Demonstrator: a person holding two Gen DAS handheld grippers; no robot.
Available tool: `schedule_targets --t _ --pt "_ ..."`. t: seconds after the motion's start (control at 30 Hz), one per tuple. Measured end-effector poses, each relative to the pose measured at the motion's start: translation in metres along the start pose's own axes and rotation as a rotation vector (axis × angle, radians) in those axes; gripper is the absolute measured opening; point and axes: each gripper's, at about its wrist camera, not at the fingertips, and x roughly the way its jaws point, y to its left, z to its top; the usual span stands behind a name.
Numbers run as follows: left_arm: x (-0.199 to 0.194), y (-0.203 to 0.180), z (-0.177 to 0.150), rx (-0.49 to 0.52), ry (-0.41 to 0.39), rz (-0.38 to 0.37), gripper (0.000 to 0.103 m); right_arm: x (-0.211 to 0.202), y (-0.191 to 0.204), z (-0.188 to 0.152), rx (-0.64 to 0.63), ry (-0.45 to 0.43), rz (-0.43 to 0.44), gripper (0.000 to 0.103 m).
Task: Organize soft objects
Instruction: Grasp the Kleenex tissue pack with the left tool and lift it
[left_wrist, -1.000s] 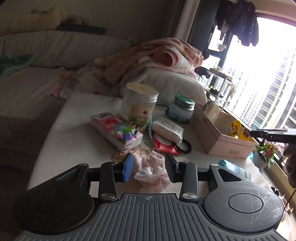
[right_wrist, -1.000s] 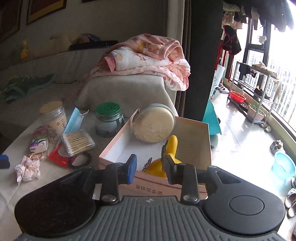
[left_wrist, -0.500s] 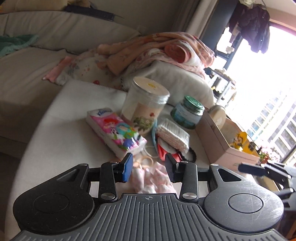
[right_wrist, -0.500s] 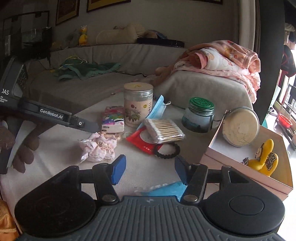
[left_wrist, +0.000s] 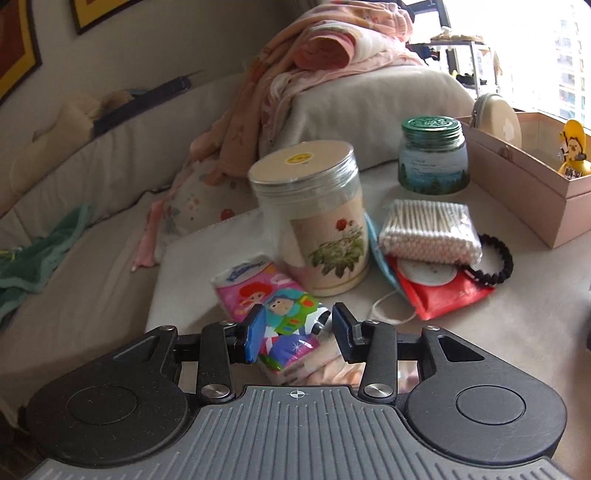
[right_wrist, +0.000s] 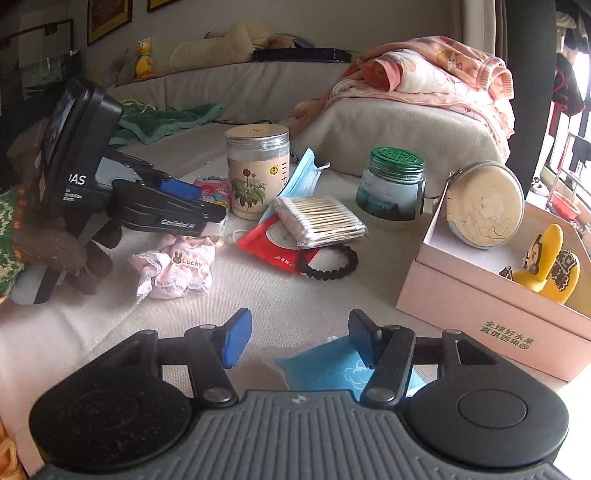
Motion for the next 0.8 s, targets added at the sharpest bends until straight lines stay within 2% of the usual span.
schedule_targets --t 0.07,0.17,0.2,0.3,0.4,0.43,0.47,0.57,0.63,0.73,0.8 --pt "-0.009 0.02 -0.007 -0.045 0.007 -0.005 0.045 0.001 0.003 -0.003 -0.015 -0.01 -0.005 0.058" --pt "-0.013 0.049 -0.006 -0.175 0.015 -0.087 0.045 0.004 0.007 -0.007 -0.026 -0.022 0.01 0.058" --pt "-0.009 0.055 -0.001 -0.202 0.013 -0.09 0.045 0.006 0.008 -0.008 -0.027 -0.02 0.02 0.058" --pt "0.009 0.061 0.011 -0.231 0.02 -0.094 0.044 0.013 0.013 -0.013 -0.034 -0.001 0.031 0.058" --pt "0.037 0.057 0.019 -0.274 0.097 -0.185 0.043 0.014 0.021 -0.02 -0.074 -0.006 -0.004 0.058" --pt "0.042 0.053 0.021 -0.269 0.103 -0.194 0.048 0.013 0.024 -0.022 -0.089 -0.009 -0.011 0.058" --pt "0.044 0.047 0.022 -0.24 0.096 -0.189 0.054 0.013 0.026 -0.023 -0.1 -0.01 -0.01 0.059" --pt "0.049 0.036 0.026 -0.202 0.099 -0.19 0.063 0.014 0.031 -0.024 -0.127 -0.007 -0.004 0.059" --pt "0.051 0.035 0.027 -0.206 0.095 -0.157 0.065 0.015 0.032 -0.025 -0.131 -0.002 -0.001 0.059" --pt "0.059 0.037 0.027 -0.168 0.099 -0.037 0.065 0.015 0.031 -0.025 -0.124 -0.001 0.0 0.06" --pt "0.068 0.042 0.026 -0.176 0.128 -0.016 0.063 0.015 0.03 -0.025 -0.12 0.001 0.001 0.06"
